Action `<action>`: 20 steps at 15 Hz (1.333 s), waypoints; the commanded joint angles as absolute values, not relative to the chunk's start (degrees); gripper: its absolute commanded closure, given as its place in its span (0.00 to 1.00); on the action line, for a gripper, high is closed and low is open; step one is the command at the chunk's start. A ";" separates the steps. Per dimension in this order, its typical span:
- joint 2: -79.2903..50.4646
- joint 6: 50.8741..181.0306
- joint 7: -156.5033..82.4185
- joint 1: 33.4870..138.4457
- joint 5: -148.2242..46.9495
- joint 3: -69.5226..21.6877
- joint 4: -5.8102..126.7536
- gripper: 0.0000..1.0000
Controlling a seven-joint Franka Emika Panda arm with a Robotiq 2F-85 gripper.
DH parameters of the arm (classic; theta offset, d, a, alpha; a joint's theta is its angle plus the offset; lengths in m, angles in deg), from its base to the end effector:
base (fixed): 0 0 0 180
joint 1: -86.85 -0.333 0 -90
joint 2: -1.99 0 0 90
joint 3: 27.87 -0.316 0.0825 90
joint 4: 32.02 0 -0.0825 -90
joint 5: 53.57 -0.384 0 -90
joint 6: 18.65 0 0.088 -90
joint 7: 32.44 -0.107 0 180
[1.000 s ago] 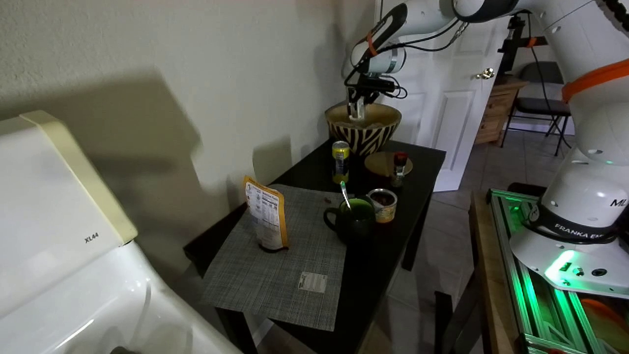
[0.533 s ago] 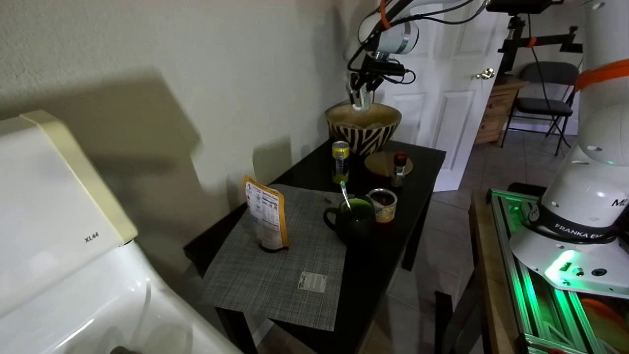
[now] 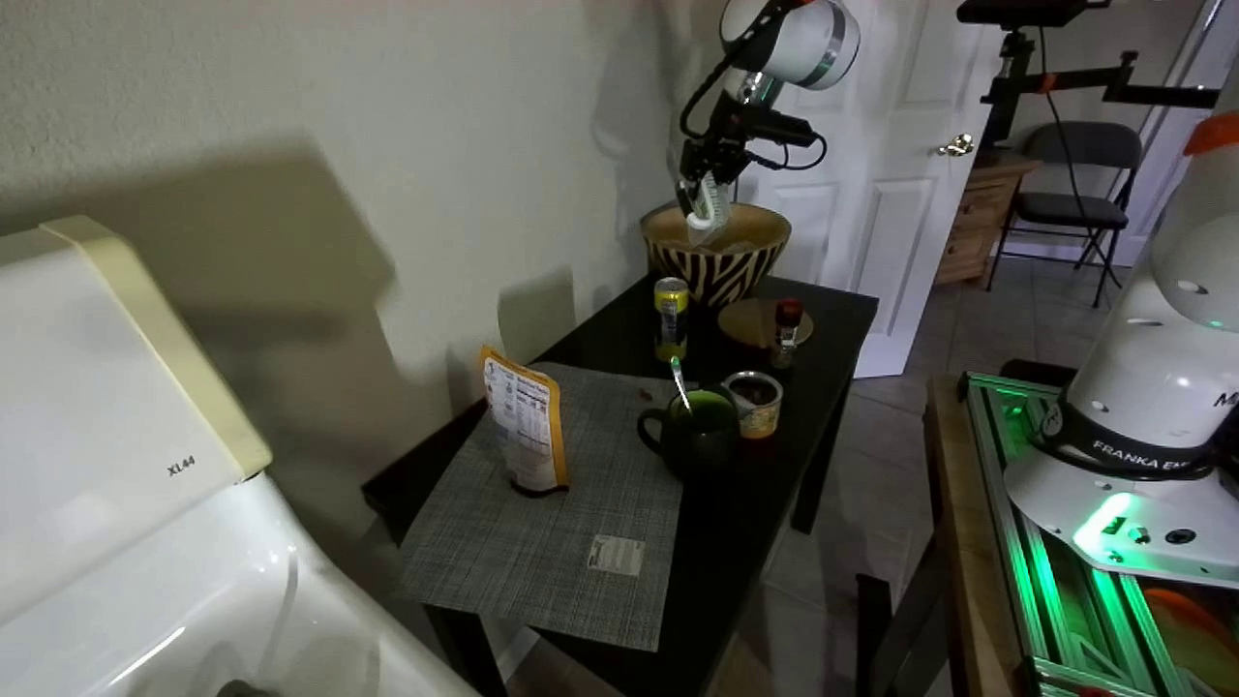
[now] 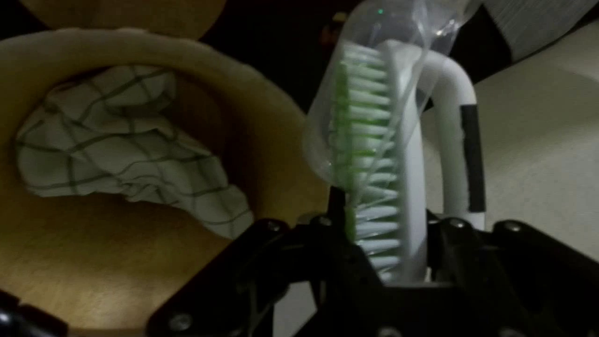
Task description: Move the brush from the wooden bowl and put it on the table
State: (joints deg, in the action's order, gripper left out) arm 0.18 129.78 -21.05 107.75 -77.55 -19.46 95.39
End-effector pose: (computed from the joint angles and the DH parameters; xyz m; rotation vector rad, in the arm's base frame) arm 0.4841 -0.2803 0.3942 -2.7956 0.9160 -0.6030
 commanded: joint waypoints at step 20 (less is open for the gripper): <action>-14.11 143.61 -35.37 88.08 -71.72 -25.42 96.94 0.93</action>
